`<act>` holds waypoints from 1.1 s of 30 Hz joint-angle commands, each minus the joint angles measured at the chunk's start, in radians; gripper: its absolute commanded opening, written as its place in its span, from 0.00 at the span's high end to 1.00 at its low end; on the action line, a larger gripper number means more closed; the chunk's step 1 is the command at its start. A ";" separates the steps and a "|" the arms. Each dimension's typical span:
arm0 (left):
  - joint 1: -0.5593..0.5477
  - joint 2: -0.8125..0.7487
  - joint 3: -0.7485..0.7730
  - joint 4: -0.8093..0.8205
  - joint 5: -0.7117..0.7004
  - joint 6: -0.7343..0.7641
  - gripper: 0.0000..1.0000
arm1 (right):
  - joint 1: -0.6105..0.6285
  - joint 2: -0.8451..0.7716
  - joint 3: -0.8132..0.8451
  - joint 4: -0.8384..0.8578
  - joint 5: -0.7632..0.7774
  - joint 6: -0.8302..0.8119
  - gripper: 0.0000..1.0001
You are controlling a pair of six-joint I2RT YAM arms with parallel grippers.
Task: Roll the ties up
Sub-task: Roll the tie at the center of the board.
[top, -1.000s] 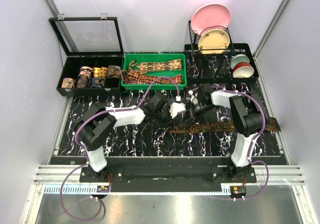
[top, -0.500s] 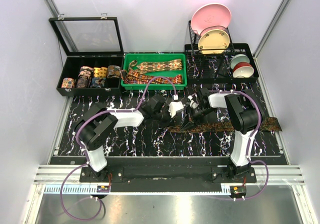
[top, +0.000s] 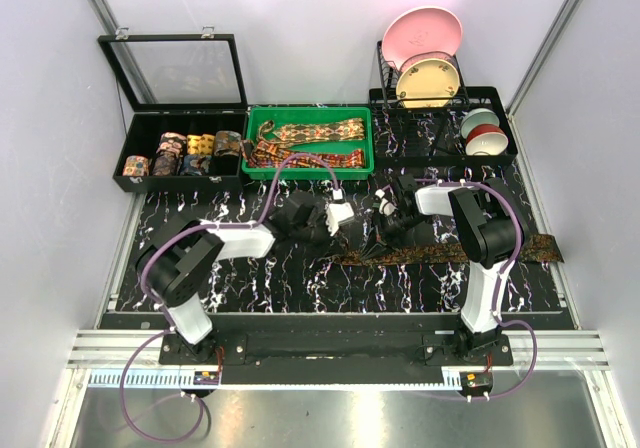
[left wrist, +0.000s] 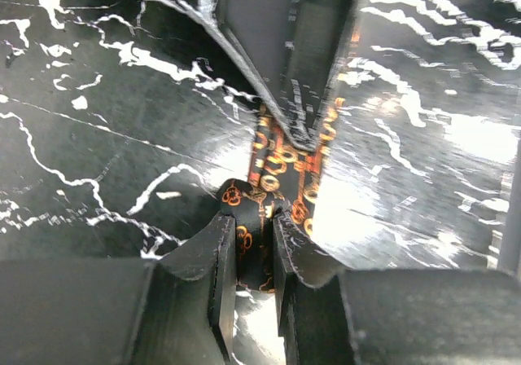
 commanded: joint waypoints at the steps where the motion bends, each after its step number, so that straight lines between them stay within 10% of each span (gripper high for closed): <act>1: 0.018 -0.085 -0.044 0.146 0.144 -0.040 0.78 | 0.010 0.027 -0.002 -0.024 0.195 0.011 0.98; 8: 0.024 -0.086 -0.031 0.009 0.213 0.083 0.82 | 0.010 0.029 0.007 -0.029 0.208 0.011 0.98; 19: -0.071 0.000 0.070 -0.289 -0.095 0.241 0.79 | 0.008 0.004 0.021 -0.025 0.146 0.006 0.95; 28: -0.108 0.086 0.145 -0.389 -0.205 0.241 0.73 | 0.002 -0.143 0.006 0.082 -0.091 0.037 0.55; 33: -0.123 0.101 0.162 -0.405 -0.230 0.244 0.72 | 0.004 -0.157 -0.004 0.102 -0.130 0.060 0.50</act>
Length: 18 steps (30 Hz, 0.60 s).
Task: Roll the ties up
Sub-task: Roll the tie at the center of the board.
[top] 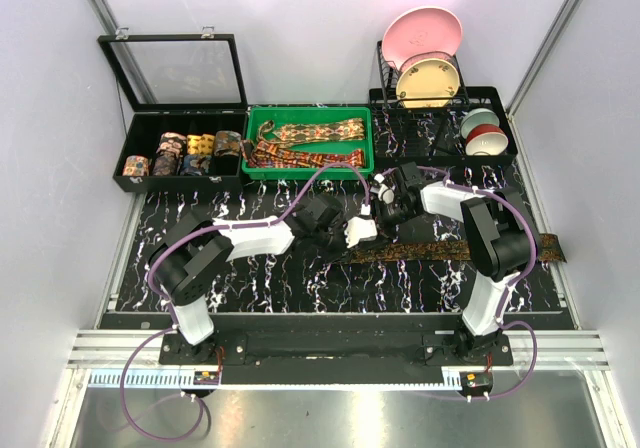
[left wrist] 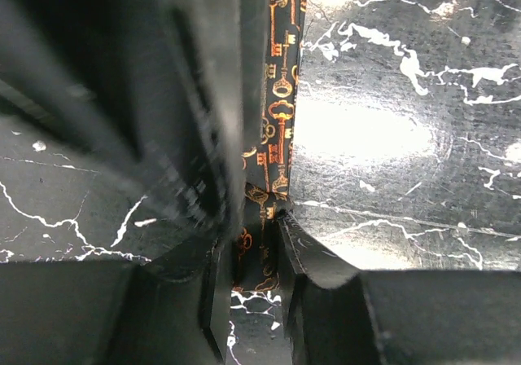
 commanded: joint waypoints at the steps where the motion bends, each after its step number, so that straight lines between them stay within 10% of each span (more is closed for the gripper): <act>1: -0.012 0.052 0.001 -0.107 -0.095 0.020 0.72 | -0.003 -0.040 -0.013 0.047 -0.072 0.018 0.50; 18: -0.001 0.067 0.023 -0.129 -0.045 0.008 0.71 | 0.013 0.054 -0.089 0.252 -0.097 0.060 0.62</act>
